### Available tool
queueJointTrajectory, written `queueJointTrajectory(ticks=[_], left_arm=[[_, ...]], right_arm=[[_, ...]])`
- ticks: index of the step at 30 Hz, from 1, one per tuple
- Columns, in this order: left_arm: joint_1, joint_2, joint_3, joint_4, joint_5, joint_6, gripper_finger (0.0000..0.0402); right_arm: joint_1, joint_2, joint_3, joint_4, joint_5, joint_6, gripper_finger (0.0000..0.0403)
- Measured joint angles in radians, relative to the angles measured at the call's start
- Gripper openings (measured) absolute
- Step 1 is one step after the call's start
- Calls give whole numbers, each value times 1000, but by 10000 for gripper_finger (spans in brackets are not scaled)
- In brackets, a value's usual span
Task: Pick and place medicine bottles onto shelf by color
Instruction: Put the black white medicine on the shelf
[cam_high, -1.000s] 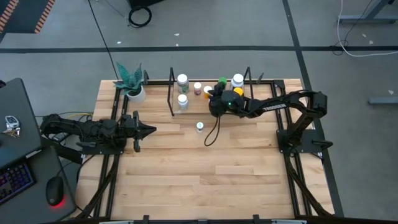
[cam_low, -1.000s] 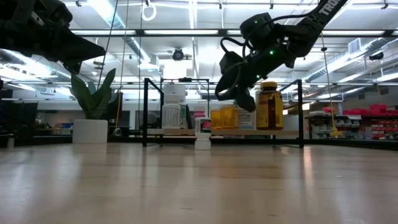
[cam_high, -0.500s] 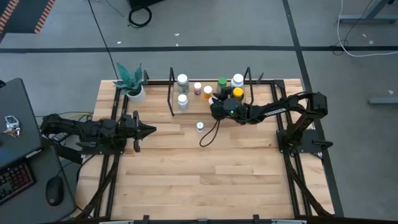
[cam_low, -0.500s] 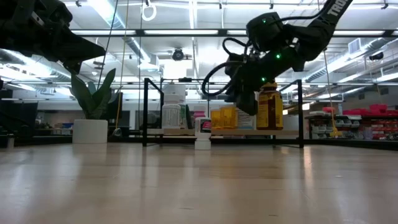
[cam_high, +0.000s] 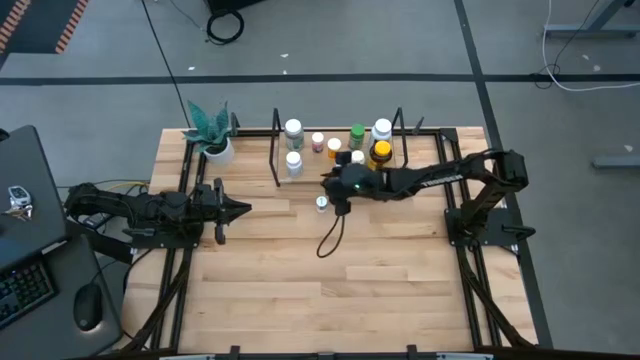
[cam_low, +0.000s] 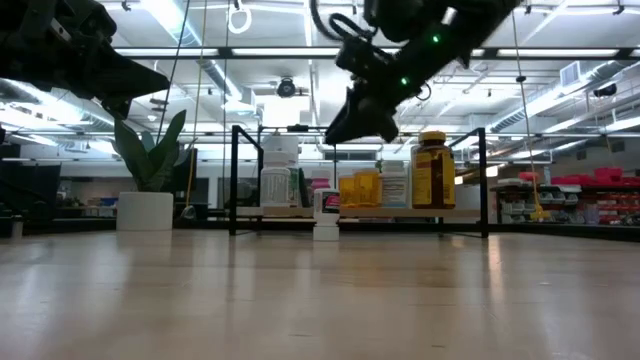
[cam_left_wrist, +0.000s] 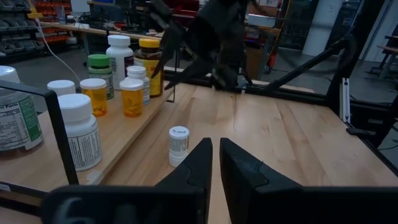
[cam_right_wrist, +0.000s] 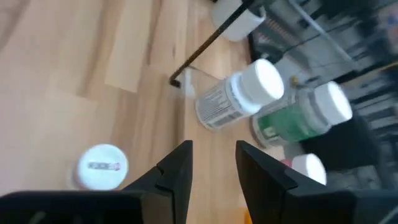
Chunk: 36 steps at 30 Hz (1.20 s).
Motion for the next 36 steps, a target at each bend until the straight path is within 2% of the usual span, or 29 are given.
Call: queueJointTrajectory(ticks=[3, 8, 14, 18, 21, 27, 32, 36], left_arm=[[0, 0, 0, 0, 0, 0, 38], [0, 0, 0, 0, 0, 0, 30], [0, 0, 0, 0, 0, 0, 32], [0, 0, 0, -2, 0, 0, 38], [0, -1, 0, 0, 1, 0, 39], [0, 0, 0, 2, 0, 0, 31], [0, 0, 0, 2, 0, 0, 29], [0, 0, 0, 3, 0, 0, 36]], right_arm=[[1, 0, 82, -123, -34, 47, 130], [-17, 0, 202, -349, 33, 126, 130], [-115, 14, 332, -558, -33, 250, 130], [-151, 85, 393, -700, -104, 265, 133], [-148, 155, 462, -799, -104, 258, 147], [-140, 212, 577, -835, -91, 222, 194], [-148, 211, 588, -841, -93, 212, 231], [-180, 211, 588, -876, -140, 247, 255]])
